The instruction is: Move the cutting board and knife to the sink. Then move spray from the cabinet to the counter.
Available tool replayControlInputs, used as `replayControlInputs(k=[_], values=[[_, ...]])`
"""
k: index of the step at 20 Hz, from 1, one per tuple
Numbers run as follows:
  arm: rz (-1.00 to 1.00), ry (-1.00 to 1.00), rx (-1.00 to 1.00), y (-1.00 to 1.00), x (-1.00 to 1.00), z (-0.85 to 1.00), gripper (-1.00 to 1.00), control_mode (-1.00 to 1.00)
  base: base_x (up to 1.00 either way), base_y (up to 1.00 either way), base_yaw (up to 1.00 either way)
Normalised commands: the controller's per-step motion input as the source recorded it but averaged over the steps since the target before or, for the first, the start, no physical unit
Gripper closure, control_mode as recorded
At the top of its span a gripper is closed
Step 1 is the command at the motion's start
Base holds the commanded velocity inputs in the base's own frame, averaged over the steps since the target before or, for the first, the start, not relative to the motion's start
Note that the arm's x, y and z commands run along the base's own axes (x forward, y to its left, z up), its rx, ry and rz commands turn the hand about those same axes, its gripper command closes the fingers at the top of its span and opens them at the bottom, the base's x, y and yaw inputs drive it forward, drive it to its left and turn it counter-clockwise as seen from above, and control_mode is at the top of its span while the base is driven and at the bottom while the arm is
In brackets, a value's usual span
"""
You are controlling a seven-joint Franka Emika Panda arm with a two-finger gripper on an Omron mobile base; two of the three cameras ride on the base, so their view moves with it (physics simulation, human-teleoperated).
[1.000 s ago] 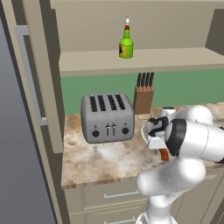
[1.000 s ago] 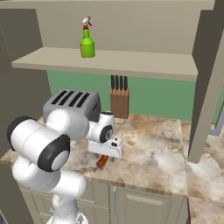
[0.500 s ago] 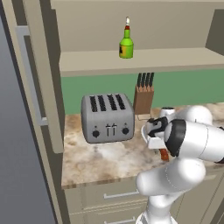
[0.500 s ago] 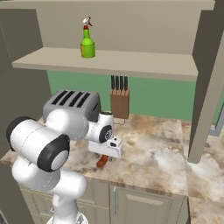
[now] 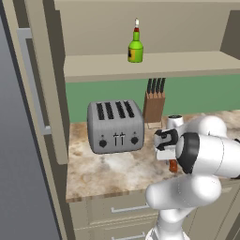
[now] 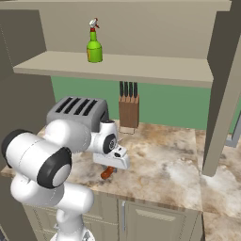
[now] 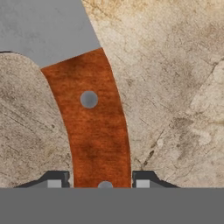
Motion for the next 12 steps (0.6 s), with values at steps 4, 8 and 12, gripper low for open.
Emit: replayControlInputs(k=[4,8,12], values=[[-0.01,0.0,-0.01,0.04,-0.32,-0.22,1.0,-1.0,0.0,0.0,0.0],[0.0,0.0,0.0,0.0,-0.16,0.06,1.0,-1.0,0.0,0.0,0.0],[0.0,0.0,0.0,0.0,-0.11,0.25,1.0,-1.0,0.0,0.0,0.0]])
